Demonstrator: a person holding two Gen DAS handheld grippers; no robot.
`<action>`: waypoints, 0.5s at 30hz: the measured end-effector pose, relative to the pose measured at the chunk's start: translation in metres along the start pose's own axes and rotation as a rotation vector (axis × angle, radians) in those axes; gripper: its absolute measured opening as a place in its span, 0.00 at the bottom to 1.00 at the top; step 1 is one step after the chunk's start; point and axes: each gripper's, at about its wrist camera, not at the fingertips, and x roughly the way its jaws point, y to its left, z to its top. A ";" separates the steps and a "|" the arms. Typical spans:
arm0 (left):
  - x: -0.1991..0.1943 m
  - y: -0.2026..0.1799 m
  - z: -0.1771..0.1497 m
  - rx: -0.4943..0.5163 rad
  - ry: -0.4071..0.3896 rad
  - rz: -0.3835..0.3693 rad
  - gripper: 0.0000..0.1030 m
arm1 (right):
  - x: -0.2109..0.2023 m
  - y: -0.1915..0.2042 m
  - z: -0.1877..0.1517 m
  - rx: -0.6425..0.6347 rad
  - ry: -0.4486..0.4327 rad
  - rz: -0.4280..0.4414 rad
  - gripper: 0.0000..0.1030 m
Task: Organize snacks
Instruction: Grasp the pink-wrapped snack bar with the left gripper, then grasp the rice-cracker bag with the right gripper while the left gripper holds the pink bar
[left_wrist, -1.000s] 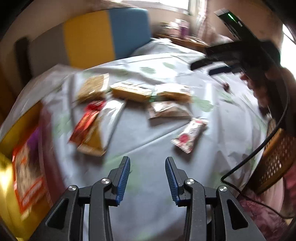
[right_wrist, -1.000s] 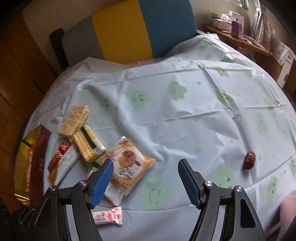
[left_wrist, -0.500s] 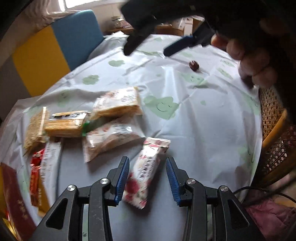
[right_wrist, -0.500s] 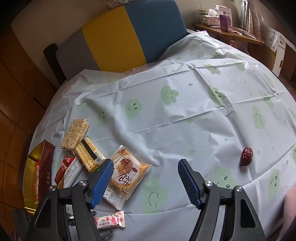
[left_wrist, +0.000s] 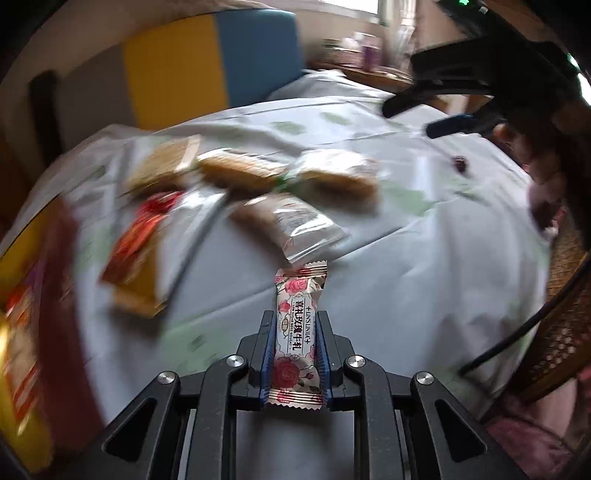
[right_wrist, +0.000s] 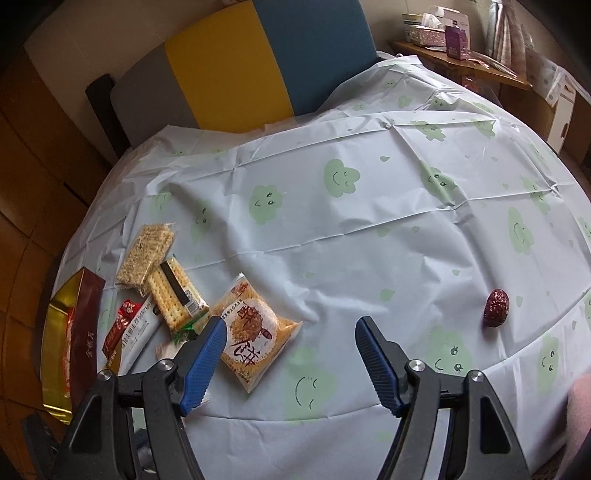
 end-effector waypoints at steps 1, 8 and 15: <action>-0.002 0.005 -0.005 -0.017 -0.005 0.017 0.20 | 0.001 0.002 -0.001 -0.008 0.003 0.000 0.71; -0.009 0.006 -0.021 -0.007 -0.081 0.044 0.21 | 0.007 0.022 -0.010 -0.108 0.038 0.032 0.71; -0.010 0.013 -0.024 -0.035 -0.103 0.012 0.21 | 0.016 0.052 -0.022 -0.201 0.089 0.091 0.71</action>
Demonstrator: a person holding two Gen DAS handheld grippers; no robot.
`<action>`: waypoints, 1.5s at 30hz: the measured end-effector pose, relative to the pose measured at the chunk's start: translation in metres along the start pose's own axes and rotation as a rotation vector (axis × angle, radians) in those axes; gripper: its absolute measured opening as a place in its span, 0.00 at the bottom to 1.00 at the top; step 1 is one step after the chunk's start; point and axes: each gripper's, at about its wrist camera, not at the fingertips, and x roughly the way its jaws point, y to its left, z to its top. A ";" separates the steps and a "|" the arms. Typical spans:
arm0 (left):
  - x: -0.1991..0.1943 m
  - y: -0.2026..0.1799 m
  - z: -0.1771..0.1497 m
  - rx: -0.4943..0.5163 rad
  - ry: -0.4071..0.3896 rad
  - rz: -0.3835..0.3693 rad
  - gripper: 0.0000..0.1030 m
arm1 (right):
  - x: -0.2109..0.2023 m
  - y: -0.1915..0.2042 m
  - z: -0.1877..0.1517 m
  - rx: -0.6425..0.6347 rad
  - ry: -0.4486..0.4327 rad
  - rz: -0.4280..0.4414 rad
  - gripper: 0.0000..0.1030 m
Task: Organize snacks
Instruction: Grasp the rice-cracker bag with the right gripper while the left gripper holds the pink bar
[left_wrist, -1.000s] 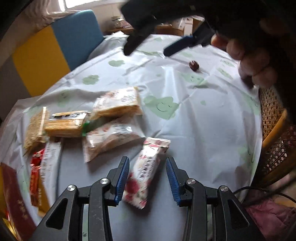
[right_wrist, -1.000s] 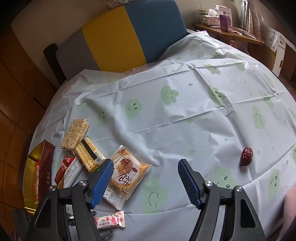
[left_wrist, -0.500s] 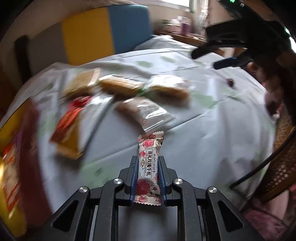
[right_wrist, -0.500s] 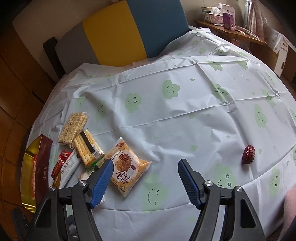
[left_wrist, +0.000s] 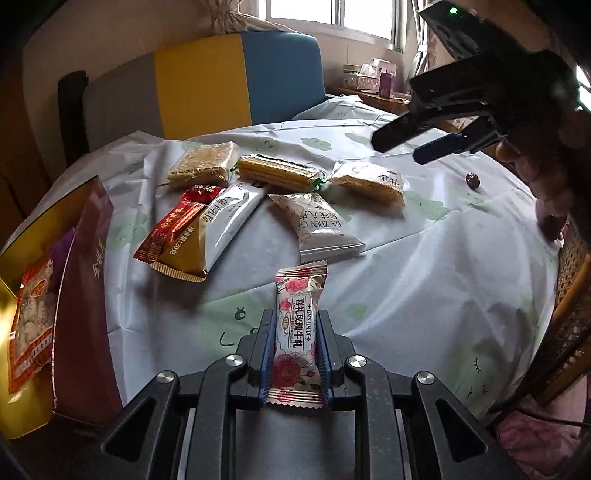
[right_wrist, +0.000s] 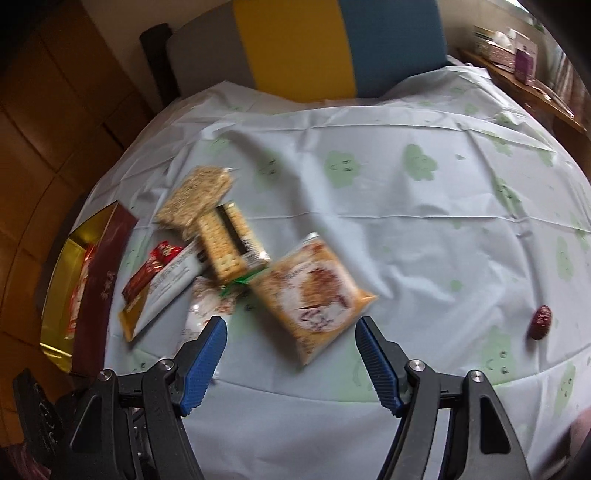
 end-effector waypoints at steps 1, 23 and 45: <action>0.000 0.000 0.000 0.000 -0.003 0.000 0.21 | 0.001 0.003 0.001 -0.002 0.001 0.002 0.71; -0.003 0.010 -0.009 -0.044 -0.061 -0.059 0.20 | 0.140 0.122 0.142 0.087 0.133 -0.051 0.97; -0.002 0.009 -0.008 -0.041 -0.059 -0.050 0.21 | 0.067 0.133 0.116 -0.171 -0.016 -0.064 0.80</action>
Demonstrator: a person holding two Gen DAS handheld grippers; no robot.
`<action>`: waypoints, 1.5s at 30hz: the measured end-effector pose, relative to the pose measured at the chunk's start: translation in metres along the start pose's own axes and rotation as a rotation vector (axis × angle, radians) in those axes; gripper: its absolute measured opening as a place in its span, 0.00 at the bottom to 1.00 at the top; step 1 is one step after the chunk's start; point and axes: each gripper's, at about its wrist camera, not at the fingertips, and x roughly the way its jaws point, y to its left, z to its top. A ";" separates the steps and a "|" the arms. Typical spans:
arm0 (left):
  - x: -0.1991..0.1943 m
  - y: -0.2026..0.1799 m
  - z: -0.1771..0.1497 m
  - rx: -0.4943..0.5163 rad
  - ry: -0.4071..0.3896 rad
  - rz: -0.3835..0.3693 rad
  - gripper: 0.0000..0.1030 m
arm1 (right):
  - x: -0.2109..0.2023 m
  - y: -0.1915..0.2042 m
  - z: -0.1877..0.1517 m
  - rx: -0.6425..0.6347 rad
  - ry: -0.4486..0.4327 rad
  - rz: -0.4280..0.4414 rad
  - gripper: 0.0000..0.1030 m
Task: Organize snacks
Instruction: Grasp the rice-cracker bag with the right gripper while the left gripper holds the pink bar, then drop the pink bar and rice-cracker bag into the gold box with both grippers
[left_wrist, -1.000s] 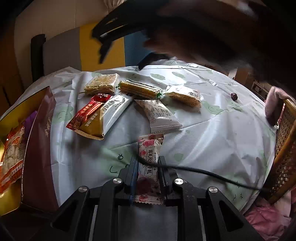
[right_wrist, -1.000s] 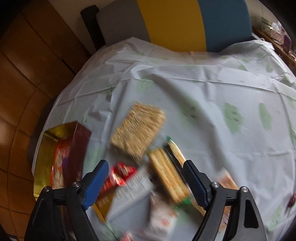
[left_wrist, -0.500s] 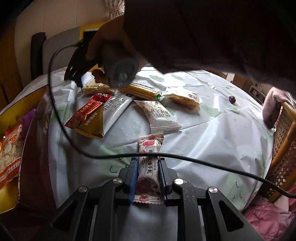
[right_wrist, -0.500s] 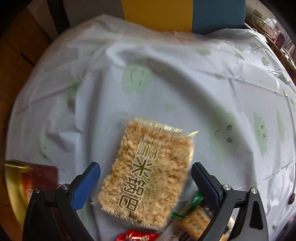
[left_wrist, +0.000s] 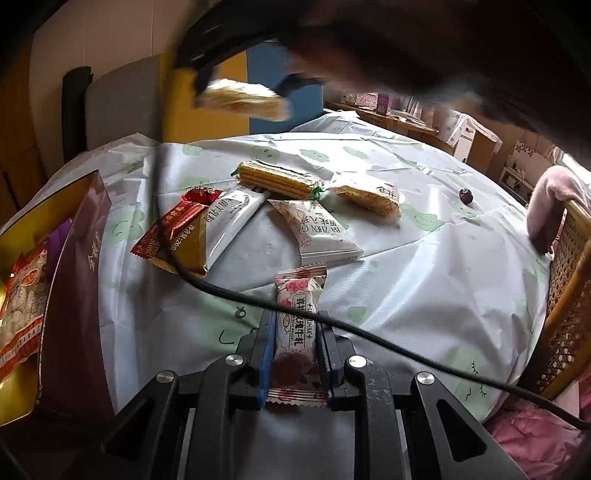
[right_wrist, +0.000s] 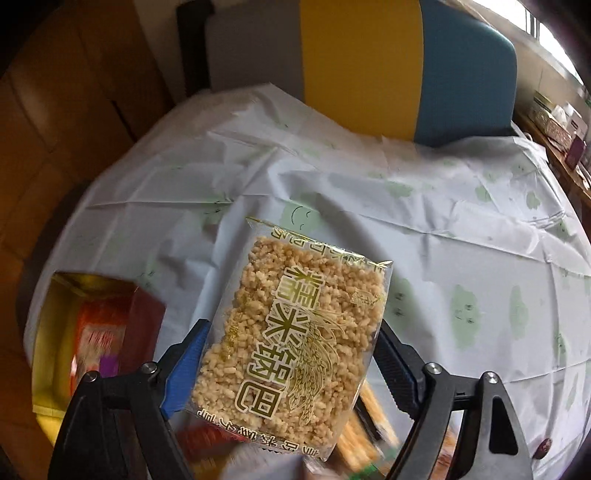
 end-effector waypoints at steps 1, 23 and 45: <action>0.000 0.001 0.000 -0.003 0.001 -0.002 0.21 | -0.007 -0.003 -0.006 -0.013 -0.003 0.012 0.80; 0.000 0.008 0.015 -0.081 0.074 -0.017 0.19 | -0.006 -0.042 -0.182 -0.240 0.268 -0.068 0.80; -0.067 0.180 0.082 -0.413 -0.023 0.276 0.20 | -0.005 -0.051 -0.184 -0.194 0.275 -0.033 0.80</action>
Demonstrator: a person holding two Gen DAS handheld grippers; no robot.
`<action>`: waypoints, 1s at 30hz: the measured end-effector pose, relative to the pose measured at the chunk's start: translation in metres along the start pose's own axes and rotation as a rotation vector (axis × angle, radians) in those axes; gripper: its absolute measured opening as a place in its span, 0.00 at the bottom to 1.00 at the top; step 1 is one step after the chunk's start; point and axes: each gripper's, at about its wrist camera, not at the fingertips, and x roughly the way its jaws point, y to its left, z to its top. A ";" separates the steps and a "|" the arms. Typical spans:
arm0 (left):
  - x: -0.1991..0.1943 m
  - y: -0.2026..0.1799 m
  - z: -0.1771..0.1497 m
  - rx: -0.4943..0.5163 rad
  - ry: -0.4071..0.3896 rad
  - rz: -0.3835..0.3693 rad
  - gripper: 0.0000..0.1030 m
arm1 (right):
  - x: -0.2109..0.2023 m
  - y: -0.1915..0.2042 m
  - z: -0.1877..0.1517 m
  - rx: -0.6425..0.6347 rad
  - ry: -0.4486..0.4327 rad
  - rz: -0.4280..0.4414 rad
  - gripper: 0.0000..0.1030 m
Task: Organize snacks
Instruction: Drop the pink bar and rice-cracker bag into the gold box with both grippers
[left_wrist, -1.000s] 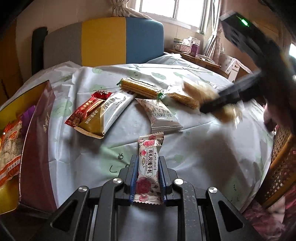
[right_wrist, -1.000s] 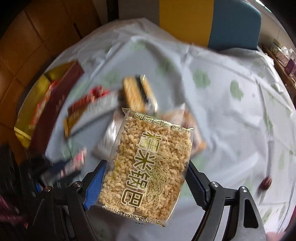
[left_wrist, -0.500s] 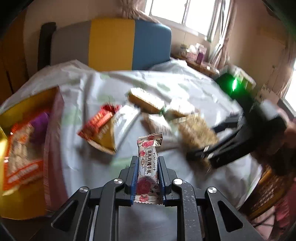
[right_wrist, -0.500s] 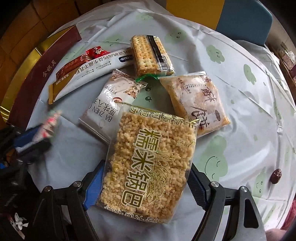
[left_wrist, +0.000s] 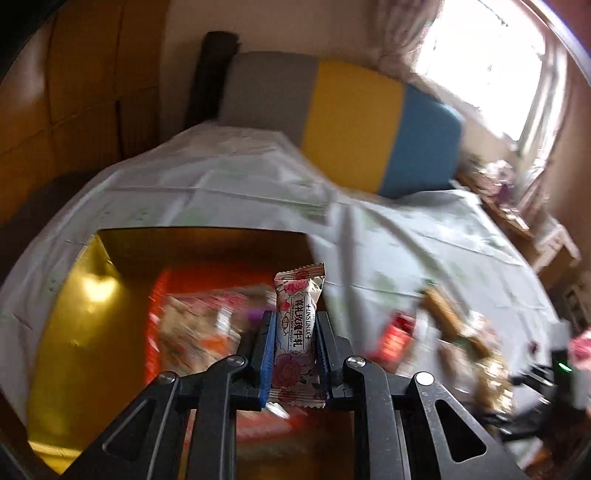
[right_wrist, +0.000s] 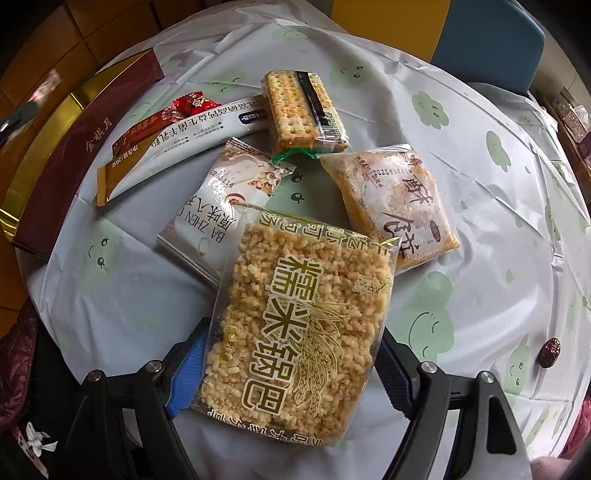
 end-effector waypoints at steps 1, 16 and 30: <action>0.009 0.007 0.006 -0.001 0.009 0.034 0.20 | -0.002 0.001 0.000 -0.001 0.000 -0.001 0.80; 0.008 0.027 -0.023 -0.080 0.027 0.125 0.46 | -0.003 0.004 -0.001 -0.008 0.002 -0.005 0.80; -0.032 0.005 -0.060 -0.054 0.016 0.149 0.47 | -0.004 0.004 0.000 -0.008 -0.001 -0.010 0.80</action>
